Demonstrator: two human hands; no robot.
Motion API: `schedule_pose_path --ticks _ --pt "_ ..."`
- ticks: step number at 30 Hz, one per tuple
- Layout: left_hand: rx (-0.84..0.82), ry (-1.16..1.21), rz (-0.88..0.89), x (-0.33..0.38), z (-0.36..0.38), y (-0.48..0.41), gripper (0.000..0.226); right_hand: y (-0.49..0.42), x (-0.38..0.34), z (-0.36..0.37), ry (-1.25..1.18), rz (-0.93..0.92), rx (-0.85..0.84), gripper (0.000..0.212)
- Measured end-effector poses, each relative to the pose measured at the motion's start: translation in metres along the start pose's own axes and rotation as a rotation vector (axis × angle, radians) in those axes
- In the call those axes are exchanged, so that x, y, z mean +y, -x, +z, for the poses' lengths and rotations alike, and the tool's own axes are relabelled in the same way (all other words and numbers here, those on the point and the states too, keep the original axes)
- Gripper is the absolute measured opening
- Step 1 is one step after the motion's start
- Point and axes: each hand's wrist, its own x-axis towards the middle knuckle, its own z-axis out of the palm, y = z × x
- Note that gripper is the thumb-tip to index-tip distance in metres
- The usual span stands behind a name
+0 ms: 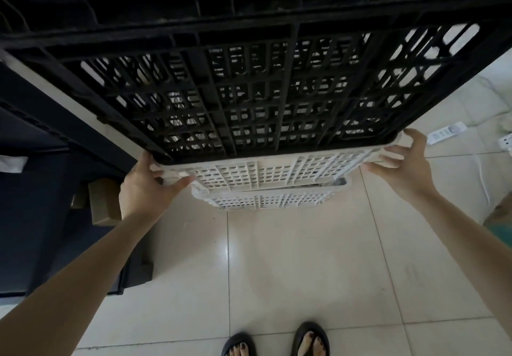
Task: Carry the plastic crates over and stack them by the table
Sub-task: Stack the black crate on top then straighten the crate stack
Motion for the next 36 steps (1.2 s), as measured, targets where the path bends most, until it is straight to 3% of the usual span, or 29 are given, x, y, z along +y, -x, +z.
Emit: schedule_pose_path --ticks 4,7,9,11,13,16,19,22,26,31,34,36 --pt "0.045 -0.058 -0.032 -0.014 0.027 0.022 0.095 0.0 0.05 0.019 0.233 0.184 -0.188 0.08" --pt "0.097 0.031 -0.119 -0.028 0.056 0.022 0.083 -0.008 0.076 0.037 0.354 0.134 -0.254 0.082" --pt "0.012 0.008 -0.158 -0.042 0.084 0.022 0.08 -0.018 0.09 0.051 0.34 0.082 -0.251 0.081" --pt "-0.106 0.0 -0.142 -0.057 0.114 0.021 0.089 -0.027 0.103 0.069 0.305 -0.018 -0.186 0.071" --pt "-0.117 0.059 -0.154 -0.069 0.143 0.013 0.101 -0.033 0.119 0.087 0.269 -0.137 -0.046 0.064" --pt "-0.114 0.171 -0.237 -0.087 0.179 0.0 0.119 -0.037 0.149 0.106 0.09 -0.207 0.08 0.072" --pt "-0.133 0.268 -0.192 -0.106 0.206 -0.003 0.115 -0.043 0.179 0.12 0.014 -0.289 0.079 0.081" --pt "-0.029 0.31 -0.094 -0.121 0.222 -0.007 0.097 -0.052 0.2 0.129 0.147 -0.397 0.144 0.072" --pt "0.074 0.346 0.022 -0.133 0.234 -0.011 0.096 -0.065 0.211 0.13 0.135 -0.425 0.138 0.064" --pt "0.058 0.42 -0.032 -0.132 0.243 -0.013 0.127 -0.07 0.216 0.132 0.15 -0.432 0.115 0.068" --pt "0.066 0.393 -0.068 -0.128 0.246 -0.014 0.135 -0.068 0.216 0.135 0.134 -0.444 0.136 0.081" --pt "0.072 0.383 -0.086 -0.13 0.247 -0.014 0.138 -0.064 0.215 0.14 0.139 -0.466 0.15 0.078"
